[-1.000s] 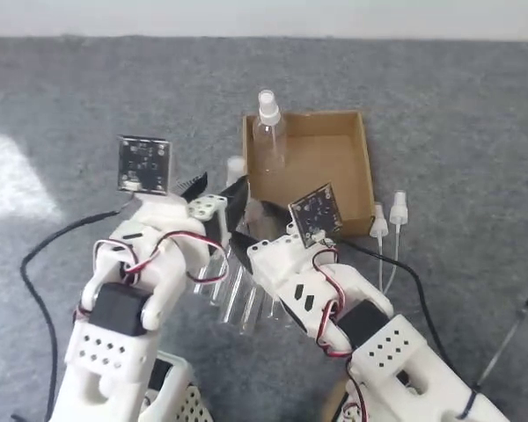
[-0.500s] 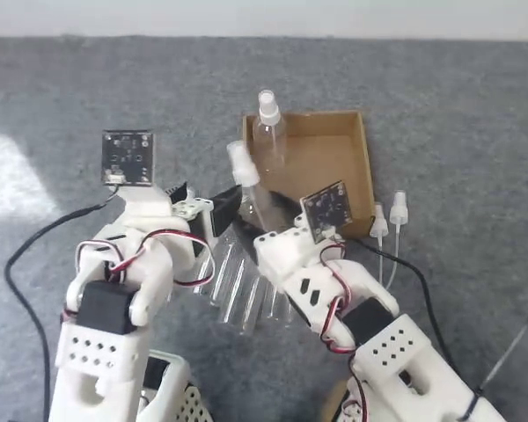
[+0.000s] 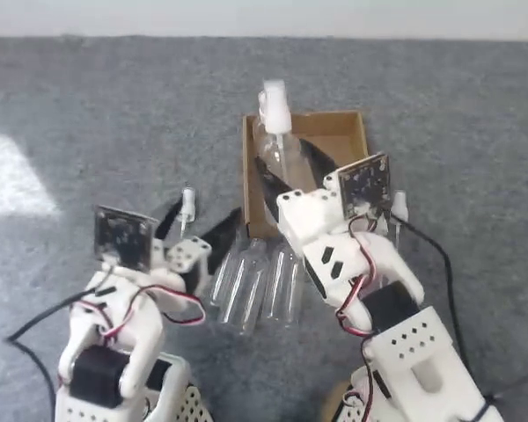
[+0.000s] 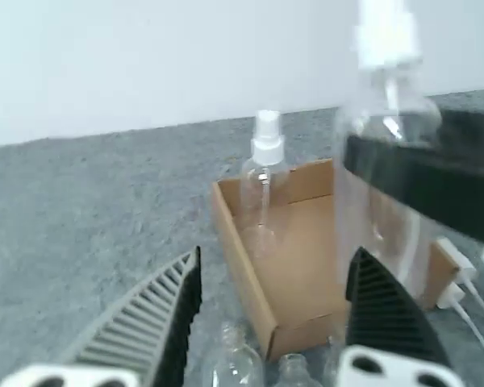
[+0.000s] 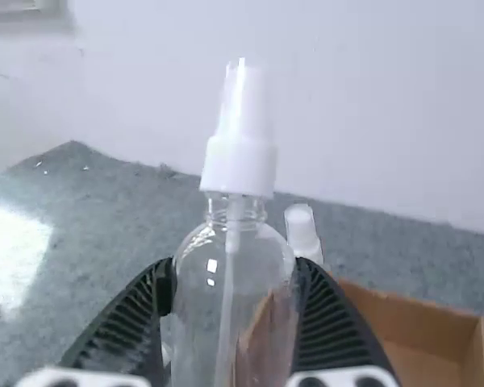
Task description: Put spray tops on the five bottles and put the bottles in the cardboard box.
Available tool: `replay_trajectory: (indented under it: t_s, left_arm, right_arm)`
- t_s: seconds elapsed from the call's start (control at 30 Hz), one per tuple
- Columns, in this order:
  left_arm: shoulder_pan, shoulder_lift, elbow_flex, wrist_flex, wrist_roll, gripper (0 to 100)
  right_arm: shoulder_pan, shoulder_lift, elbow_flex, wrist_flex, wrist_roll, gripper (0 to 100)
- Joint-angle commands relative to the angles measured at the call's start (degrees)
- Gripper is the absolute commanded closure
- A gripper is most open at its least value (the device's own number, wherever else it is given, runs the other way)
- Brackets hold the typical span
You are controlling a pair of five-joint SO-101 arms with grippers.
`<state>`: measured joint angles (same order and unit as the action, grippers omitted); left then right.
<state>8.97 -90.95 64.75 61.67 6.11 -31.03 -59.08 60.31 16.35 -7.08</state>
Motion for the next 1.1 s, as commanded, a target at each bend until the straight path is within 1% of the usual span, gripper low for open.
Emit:
replay_trajectory:
  t_s: [0.0, 0.1, 0.23, 0.4, 0.5, 0.67, 0.83, 1.0, 1.07]
  left_arm:
    - [8.26, -1.32, 0.31, 0.18, -2.81, 73]
    - [11.69, -1.32, 2.24, -0.88, -4.4, 73]
    - [11.69, -1.32, 4.88, -4.13, -4.75, 73]
    - [11.69, -1.23, 5.32, -4.4, -4.75, 73]
    - [11.69, -1.23, 5.41, -4.4, -4.75, 73]
    - [11.69, -1.23, 5.41, -4.4, -4.84, 73]
    - [11.69, -1.23, 6.02, -4.48, -4.92, 73]
    - [11.6, -1.23, 6.37, -5.1, -4.92, 73]
    - [11.6, -1.23, 6.37, -5.1, -4.92, 73]
  right_arm:
    - [0.75, 6.37, -14.68, 4.88, 1.32, 99.2]
    - [0.57, 12.18, -21.8, 8.92, 1.32, 99.2]
    - [0.04, 14.2, -27.69, 18.95, 1.32, 99.2]
    - [-6.2, 13.05, -33.05, 31.6, 1.49, 99.2]
    - [-8.57, 13.05, -36.84, 38.46, 1.49, 99.2]
    - [-8.92, 12.62, -40.97, 42.86, 1.49, 99.2]
    - [-8.92, 12.53, -42.11, 46.81, 1.49, 99.2]
    - [-8.84, 12.53, -41.85, 47.34, 1.49, 99.2]
    - [-7.78, 12.53, -41.85, 47.25, 1.49, 99.2]
